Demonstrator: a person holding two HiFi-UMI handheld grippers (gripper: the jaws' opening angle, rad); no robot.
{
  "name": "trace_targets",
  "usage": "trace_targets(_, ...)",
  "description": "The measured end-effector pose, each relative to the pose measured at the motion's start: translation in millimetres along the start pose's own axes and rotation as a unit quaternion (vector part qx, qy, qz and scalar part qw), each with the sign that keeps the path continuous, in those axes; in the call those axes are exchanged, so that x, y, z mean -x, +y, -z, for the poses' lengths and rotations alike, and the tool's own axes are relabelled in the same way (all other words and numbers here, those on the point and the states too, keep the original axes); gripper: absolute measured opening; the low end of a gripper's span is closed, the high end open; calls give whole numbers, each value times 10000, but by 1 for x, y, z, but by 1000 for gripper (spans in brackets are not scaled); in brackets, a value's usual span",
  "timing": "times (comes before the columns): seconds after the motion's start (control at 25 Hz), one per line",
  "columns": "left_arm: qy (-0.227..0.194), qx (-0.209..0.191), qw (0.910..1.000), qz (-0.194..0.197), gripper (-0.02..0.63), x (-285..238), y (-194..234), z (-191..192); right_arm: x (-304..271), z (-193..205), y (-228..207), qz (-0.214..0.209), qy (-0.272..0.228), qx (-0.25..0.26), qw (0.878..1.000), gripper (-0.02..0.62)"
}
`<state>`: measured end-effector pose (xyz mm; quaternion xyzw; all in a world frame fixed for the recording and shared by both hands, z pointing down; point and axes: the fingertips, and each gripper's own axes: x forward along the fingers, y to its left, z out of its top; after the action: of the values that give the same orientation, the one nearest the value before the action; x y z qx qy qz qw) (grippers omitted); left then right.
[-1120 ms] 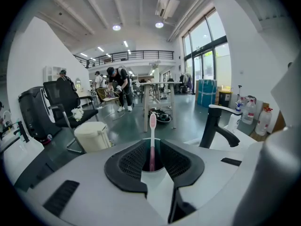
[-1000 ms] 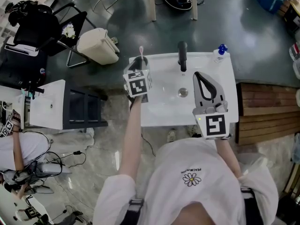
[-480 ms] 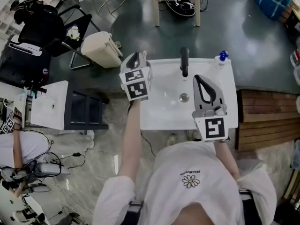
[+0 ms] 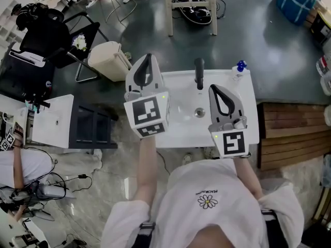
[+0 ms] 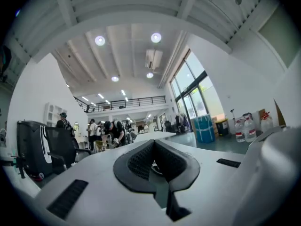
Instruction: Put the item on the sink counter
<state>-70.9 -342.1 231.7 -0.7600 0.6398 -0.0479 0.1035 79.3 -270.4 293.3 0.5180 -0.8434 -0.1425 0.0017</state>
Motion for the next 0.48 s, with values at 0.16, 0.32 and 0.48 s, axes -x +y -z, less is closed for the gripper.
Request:
trace_targets(0.16, -552, 88, 9983, -189, 14, 33, -11, -26, 3, -7, -2, -5, -139, -103, 9998, 6)
trace_targets(0.32, -1039, 682, 9904, -598, 14, 67, -13, -41, 3, -15, 2, -73, -260, -41, 9996, 6)
trace_targets(0.48, -1116, 698, 9879, -819, 14, 91, -14, -33, 4, -18, 2, -51, -286, -78, 9995, 6)
